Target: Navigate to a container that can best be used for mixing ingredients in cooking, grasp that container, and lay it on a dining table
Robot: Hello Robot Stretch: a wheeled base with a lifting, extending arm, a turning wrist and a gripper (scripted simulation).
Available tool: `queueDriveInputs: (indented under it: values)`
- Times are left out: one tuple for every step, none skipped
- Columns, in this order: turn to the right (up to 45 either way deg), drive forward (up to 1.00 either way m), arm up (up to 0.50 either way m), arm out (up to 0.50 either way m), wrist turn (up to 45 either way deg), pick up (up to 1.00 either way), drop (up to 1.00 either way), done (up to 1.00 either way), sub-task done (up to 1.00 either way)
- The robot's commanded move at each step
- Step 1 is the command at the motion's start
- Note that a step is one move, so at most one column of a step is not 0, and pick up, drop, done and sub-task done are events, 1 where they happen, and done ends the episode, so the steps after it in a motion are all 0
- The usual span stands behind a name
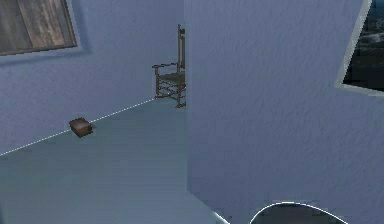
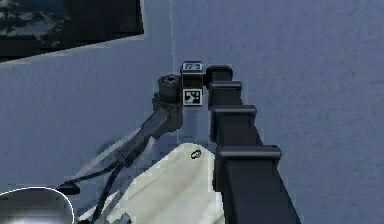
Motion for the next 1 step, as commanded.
queueDriveInputs:
  values:
    - [0.0, 0.0, 0.0, -0.2, 0.0, 0.0, 0.0, 0.0, 0.0]
